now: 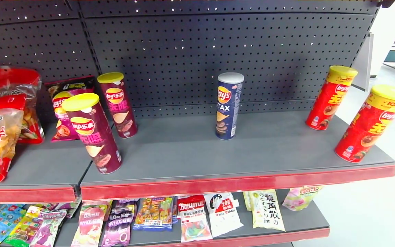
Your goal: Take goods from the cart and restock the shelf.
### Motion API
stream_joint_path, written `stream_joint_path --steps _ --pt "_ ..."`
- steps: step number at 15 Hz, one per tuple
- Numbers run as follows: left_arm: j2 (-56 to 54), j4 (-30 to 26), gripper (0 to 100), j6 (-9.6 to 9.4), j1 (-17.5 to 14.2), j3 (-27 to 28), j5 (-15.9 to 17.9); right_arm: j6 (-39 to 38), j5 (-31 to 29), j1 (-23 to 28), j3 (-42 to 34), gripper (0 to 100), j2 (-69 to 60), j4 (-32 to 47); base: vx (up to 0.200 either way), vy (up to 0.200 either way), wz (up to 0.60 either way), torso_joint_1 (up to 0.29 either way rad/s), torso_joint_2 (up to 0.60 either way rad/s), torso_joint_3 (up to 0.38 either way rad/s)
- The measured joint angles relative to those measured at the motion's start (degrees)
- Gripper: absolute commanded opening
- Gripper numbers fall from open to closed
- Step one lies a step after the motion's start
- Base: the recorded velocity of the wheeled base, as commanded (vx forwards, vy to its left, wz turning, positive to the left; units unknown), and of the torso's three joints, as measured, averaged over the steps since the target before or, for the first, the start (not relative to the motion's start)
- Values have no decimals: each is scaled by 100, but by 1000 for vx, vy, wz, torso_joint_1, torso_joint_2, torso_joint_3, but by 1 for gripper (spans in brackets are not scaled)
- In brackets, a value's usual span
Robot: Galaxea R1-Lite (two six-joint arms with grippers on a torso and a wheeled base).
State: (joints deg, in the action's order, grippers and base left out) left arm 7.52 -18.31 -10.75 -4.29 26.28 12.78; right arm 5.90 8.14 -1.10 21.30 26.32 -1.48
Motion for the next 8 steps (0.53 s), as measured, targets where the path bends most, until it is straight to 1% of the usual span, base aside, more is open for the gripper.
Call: stream_joint_path --steps 2,3,5,6,8 --pt "2 -7 0 -5 -2 -106 6 63 135 -347 662 100 1287 -341 0 0 0 0 0 0" --pt "35 2 0 -9 0 -129 -6 83 184 -606 951 100 1907 -631 0 0 0 0 0 0" --pt "182 28 0 -5 0 -101 -99 102 316 -962 1445 100 3131 -1335 0 0 0 0 0 0" --pt "271 35 0 0 0 -55 -139 107 450 -1073 1707 100 3690 -1647 0 0 0 0 0 0" --pt "419 46 0 0 0 15 -129 116 907 -1211 2242 100 4684 -1996 0 0 0 0 0 0"
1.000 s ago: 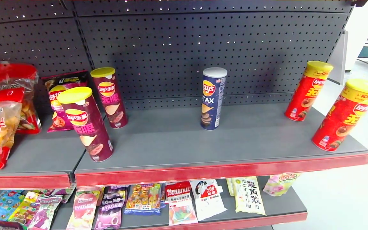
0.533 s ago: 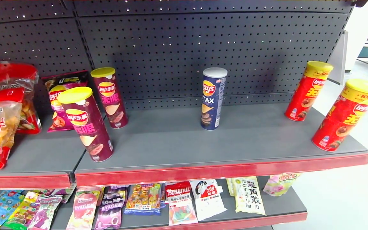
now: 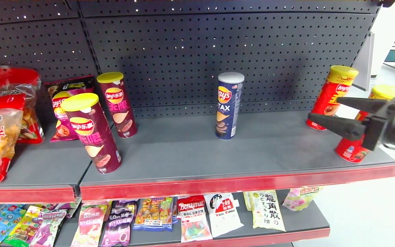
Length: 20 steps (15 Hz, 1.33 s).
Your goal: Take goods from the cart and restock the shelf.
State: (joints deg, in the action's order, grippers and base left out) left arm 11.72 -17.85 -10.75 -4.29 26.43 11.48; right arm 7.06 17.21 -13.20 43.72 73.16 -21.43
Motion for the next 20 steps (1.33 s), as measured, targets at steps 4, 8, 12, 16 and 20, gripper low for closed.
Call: stream_joint_path --steps 4,8,12,16,20 --pt "115 1 0 93 0 33 50 29 553 -55 909 100 1392 -221 0 0 0 0 0 0" --pt "154 50 0 105 0 57 34 106 908 -116 1602 100 2224 -243 0 0 0 0 0 0" --pt "168 48 0 104 0 74 6 216 1134 -243 2210 100 2879 -244 0 0 0 0 0 0" --pt "176 45 0 101 -2 72 4 222 1158 -440 2667 100 3357 -246 0 0 0 0 0 0" --pt "182 45 0 101 -2 72 -5 218 1139 -484 3117 100 3757 -246 0 0 0 0 0 0"
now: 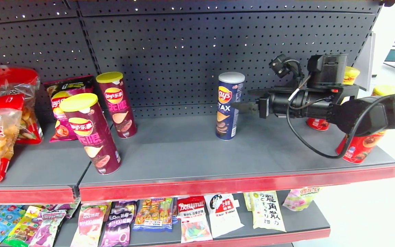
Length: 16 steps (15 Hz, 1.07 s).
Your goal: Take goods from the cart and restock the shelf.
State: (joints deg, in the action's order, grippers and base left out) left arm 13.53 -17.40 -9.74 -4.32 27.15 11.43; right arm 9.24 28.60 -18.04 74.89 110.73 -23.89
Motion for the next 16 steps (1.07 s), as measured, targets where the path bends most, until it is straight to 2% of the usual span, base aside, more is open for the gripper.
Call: stream_joint_path --steps 8,16 --pt "9 -1 0 -2 -6 0 0 -27 16 -9 295 100 302 0 0 0 0 0 0 0" --pt "9 -9 0 -11 -15 0 -38 -44 -6 -246 844 100 644 0 0 0 0 0 0 0"
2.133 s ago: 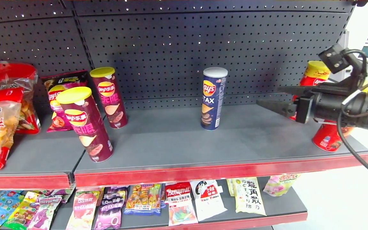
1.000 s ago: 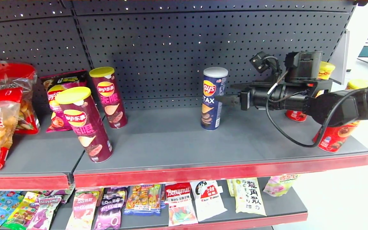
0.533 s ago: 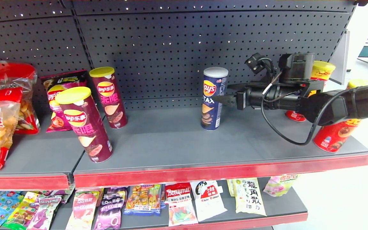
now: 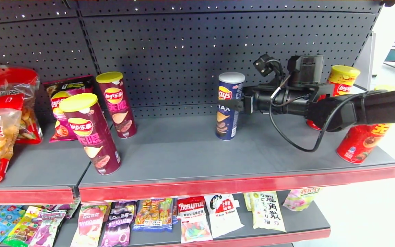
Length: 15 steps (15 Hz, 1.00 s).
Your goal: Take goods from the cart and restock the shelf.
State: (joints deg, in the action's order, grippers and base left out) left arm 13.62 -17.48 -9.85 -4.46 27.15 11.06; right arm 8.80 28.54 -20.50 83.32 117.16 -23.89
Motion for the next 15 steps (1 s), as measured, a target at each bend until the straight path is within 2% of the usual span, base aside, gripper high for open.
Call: stream_joint_path --steps 11,12,15 --pt "0 -9 0 0 0 -39 -11 -111 -155 -66 621 100 456 6 0 0 0 0 0 0" --pt "0 -11 0 0 0 -45 -9 -122 -232 -90 621 0 475 4 0 0 0 0 0 0" --pt "0 -9 0 0 0 -59 -9 -148 -453 -135 651 0 577 -65 0 0 0 0 0 0"
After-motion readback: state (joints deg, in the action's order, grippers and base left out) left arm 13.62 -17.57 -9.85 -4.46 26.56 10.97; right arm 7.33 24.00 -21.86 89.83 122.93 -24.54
